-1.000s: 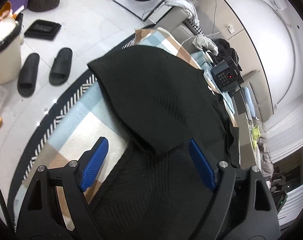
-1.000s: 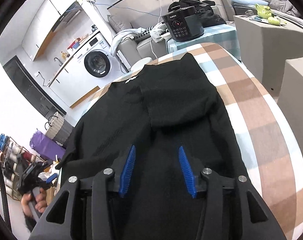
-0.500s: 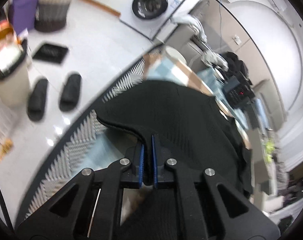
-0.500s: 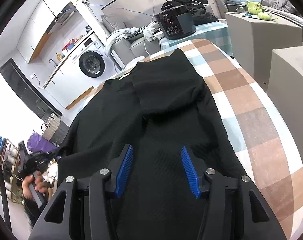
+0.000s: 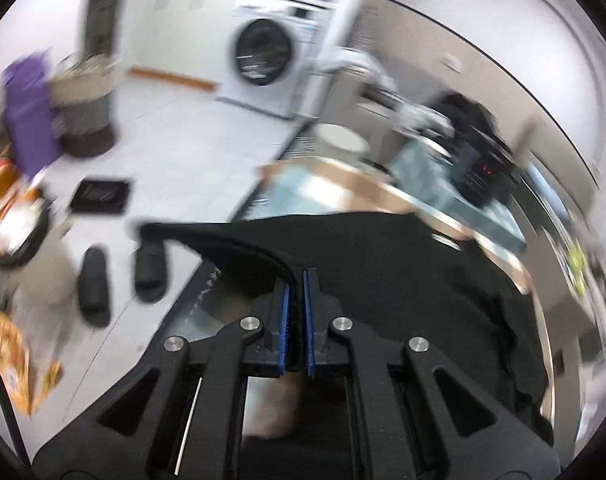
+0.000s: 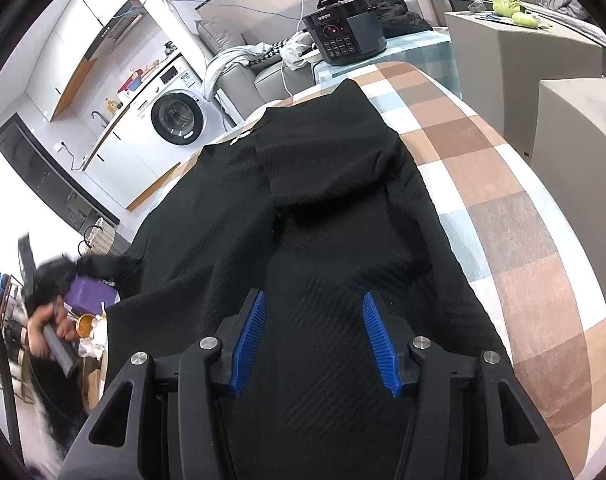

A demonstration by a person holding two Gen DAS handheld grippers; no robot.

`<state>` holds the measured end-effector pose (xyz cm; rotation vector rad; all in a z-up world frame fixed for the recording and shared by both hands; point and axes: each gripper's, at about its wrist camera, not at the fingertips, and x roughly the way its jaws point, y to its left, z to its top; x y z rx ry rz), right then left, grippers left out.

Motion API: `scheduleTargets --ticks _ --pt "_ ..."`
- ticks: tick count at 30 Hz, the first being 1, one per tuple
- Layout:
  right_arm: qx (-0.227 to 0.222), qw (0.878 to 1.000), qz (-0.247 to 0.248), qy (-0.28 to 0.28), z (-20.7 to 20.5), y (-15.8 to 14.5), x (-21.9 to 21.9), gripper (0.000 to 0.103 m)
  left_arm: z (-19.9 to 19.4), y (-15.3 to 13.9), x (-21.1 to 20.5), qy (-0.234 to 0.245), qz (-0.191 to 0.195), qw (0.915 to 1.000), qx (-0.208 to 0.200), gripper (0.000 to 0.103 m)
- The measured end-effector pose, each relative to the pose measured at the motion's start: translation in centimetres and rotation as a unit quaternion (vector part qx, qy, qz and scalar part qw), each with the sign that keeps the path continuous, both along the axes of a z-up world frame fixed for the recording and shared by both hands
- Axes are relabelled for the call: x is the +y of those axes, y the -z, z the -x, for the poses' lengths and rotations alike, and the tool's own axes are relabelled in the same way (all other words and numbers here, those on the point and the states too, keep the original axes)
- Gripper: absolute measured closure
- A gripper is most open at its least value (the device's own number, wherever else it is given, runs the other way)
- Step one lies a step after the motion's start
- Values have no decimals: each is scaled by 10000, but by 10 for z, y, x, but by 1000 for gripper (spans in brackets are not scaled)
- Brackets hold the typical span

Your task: Fold small clothes

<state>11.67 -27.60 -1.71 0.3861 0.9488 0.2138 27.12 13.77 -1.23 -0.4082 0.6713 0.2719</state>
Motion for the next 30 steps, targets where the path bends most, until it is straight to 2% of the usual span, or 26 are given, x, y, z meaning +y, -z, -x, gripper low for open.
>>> scheduleTargets --ticks 3,6,7,9,11,13,16,19,23,27,30 --pt "61 10000 -20 25 6 4 -3 51 -42 4 -71 1065 -78 9941 191 99" --pt "109 9999 -40 63 11 6 -6 51 -72 32 -144 2180 -113 9720 865 97" --pt "119 9999 -41 68 12 7 -7 51 -74 39 -156 2300 -154 9680 996 91" --pt "125 9999 -26 94 13 6 -9 51 -69 48 -169 2478 -94 9636 998 82" --pt "95 9999 -7 114 14 4 -12 51 -57 49 -164 2431 74 9658 894 58" --pt "68 9999 -12 116 13 3 -13 51 -43 46 -148 2236 194 9717 731 49" --pt "41 9999 -30 101 10 5 -11 50 -28 44 -117 1770 328 9815 652 49" --pt "75 9999 -60 81 6 8 -9 50 -2 50 -73 1341 269 9881 698 49" --pt "92 9999 -51 37 6 8 -6 50 32 57 -24 929 434 9920 735 49" --pt "94 9999 -62 80 8 6 -11 50 60 55 -5 809 398 9937 664 49" --pt "119 9999 -92 85 9 4 -16 47 78 53 -6 882 338 9937 598 49"
